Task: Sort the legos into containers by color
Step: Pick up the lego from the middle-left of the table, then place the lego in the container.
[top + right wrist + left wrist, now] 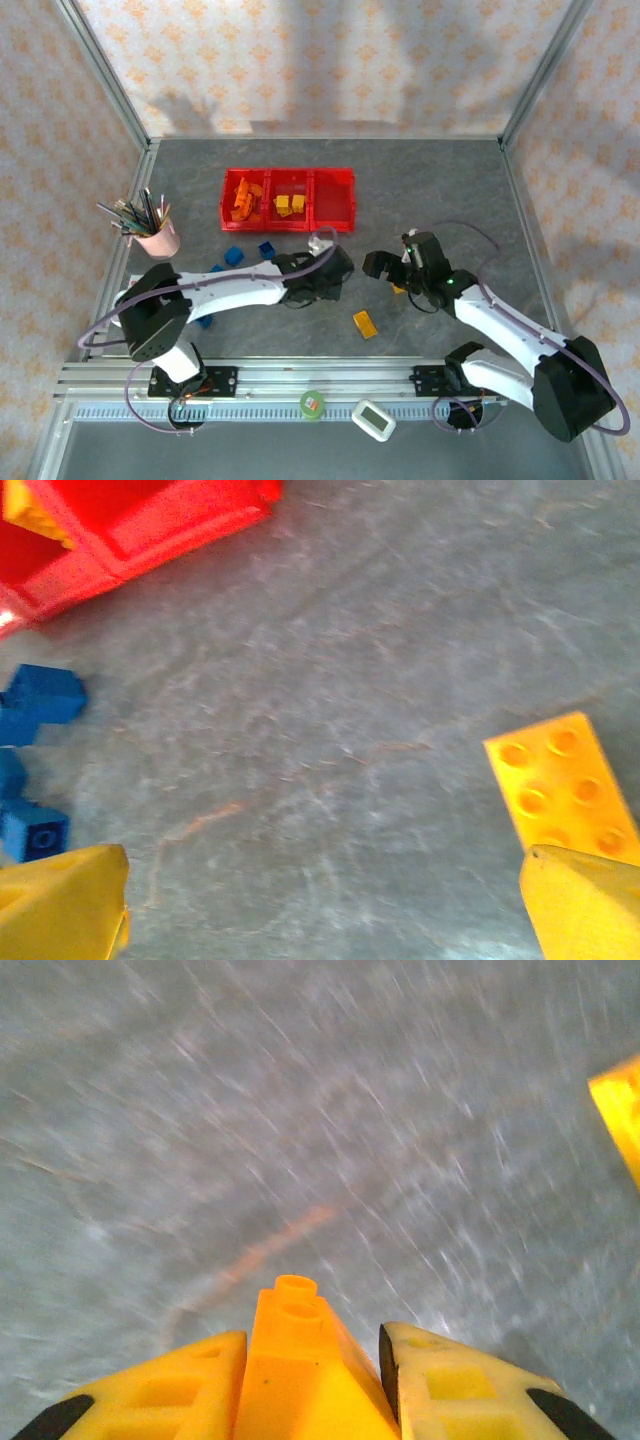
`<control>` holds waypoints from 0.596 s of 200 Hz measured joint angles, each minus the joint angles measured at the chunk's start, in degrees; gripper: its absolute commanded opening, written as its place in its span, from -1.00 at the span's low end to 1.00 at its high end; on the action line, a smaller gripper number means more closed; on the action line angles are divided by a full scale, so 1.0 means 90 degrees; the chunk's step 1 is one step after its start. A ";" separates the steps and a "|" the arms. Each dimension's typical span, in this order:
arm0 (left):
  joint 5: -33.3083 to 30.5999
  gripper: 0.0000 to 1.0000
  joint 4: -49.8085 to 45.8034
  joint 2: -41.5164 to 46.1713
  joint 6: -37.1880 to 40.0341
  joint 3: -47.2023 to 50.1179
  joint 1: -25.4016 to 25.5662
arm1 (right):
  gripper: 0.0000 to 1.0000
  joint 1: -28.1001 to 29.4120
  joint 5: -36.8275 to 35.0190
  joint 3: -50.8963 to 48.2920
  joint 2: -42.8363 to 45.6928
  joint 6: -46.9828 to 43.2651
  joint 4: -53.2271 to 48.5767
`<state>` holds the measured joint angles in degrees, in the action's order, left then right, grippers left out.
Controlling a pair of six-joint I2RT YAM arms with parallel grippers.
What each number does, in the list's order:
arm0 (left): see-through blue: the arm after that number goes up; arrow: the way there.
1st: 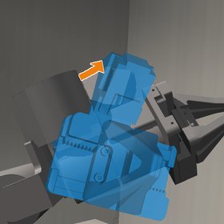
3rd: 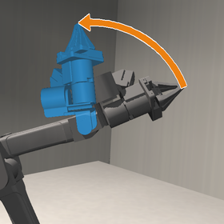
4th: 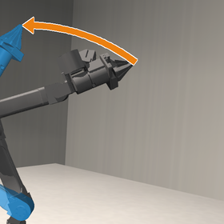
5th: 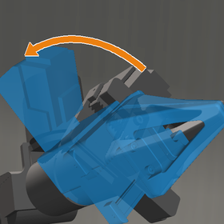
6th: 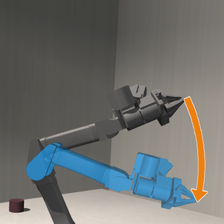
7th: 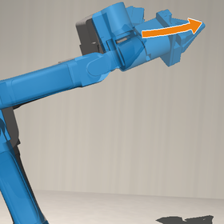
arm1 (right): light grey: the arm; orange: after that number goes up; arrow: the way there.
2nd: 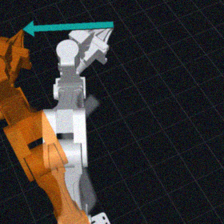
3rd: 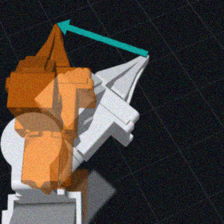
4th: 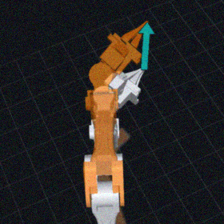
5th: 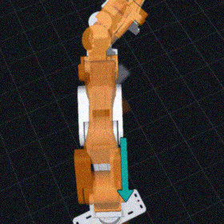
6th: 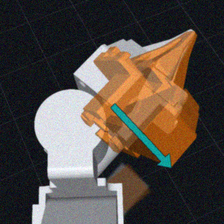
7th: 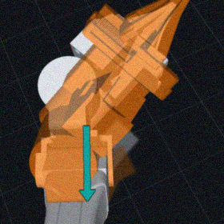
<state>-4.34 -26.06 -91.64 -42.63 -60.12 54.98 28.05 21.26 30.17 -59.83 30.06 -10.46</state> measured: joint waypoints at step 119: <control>-0.0748 -0.39 0.0121 -0.1032 0.1688 -0.2404 -0.2939 | 1.00 0.0546 0.0109 0.0610 -0.1188 0.0279 0.2042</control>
<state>-11.07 -24.97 -100.92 -27.44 -81.76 28.53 32.97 22.24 35.66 -70.52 32.58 7.92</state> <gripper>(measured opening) 0.313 0.997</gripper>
